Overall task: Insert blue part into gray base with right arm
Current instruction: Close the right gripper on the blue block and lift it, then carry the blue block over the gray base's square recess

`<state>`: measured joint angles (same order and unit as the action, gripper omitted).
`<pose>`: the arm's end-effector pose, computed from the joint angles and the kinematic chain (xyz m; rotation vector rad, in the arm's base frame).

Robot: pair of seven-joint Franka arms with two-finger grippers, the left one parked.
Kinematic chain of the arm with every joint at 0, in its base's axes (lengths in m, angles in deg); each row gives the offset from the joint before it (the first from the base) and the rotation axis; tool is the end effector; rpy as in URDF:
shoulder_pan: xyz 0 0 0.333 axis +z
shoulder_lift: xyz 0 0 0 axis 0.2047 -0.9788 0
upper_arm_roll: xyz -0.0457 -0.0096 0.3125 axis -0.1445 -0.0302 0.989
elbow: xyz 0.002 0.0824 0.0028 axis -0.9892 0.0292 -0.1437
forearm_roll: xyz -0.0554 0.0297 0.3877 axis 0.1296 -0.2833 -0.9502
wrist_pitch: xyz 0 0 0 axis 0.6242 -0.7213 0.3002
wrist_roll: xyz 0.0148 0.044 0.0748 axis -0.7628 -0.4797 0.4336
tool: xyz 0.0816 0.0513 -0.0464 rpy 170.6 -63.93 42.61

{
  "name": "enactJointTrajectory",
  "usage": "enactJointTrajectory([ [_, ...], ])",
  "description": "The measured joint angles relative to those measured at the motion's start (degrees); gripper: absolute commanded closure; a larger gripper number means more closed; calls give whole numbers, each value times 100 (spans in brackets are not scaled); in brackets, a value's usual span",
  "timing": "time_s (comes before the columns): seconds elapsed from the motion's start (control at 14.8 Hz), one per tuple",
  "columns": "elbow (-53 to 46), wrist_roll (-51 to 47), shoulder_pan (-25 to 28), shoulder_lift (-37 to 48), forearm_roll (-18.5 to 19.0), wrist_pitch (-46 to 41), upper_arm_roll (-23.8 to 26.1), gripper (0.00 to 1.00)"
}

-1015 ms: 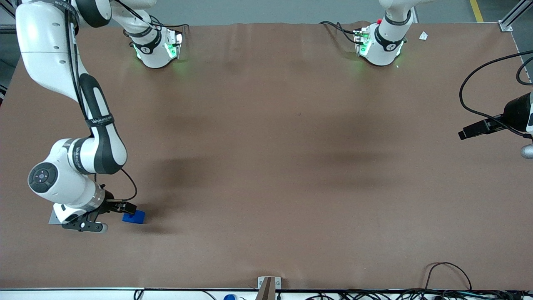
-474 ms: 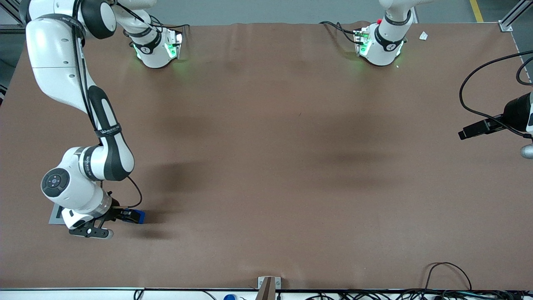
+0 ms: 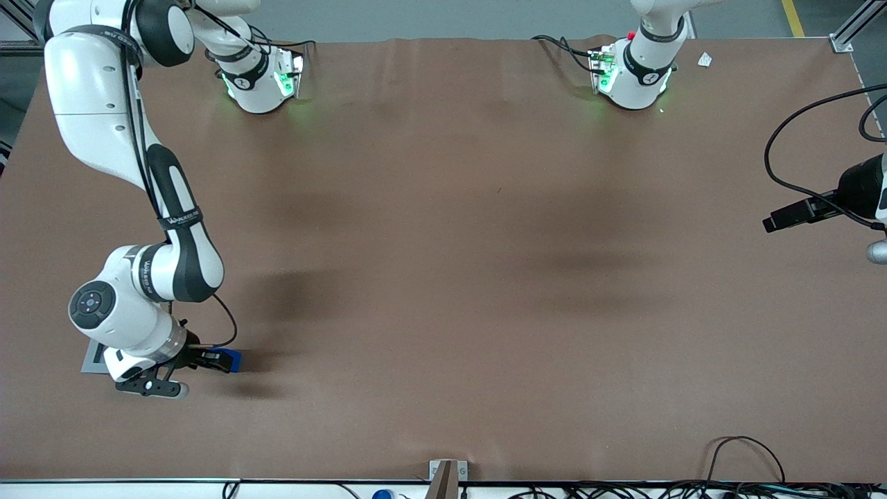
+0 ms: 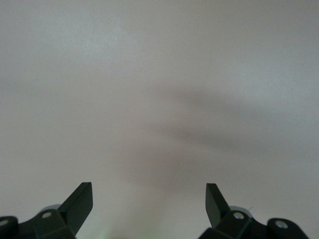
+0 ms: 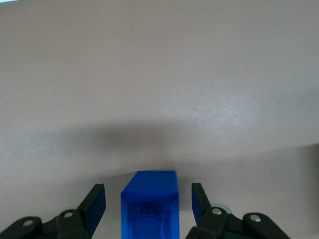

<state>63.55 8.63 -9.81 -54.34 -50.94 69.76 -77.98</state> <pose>0.7441 0.0127 0.2354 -3.0779 0.2089 -0.2706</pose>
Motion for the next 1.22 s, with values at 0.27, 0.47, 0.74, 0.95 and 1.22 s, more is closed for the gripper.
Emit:
enactJointTrajectory([
  [0.27, 1, -1, 0, -85, -62, 14, 0, 29],
  [0.47, 38, -2, 0, -133, -63, 89, 0, 42],
  [0.74, 49, -2, -1, -137, -63, 110, -4, 80],
  [0.95, 39, 6, -1, -138, -63, 102, -5, 96],
  [1.22, -249, 60, -16, -76, -47, -687, -45, 96],
])
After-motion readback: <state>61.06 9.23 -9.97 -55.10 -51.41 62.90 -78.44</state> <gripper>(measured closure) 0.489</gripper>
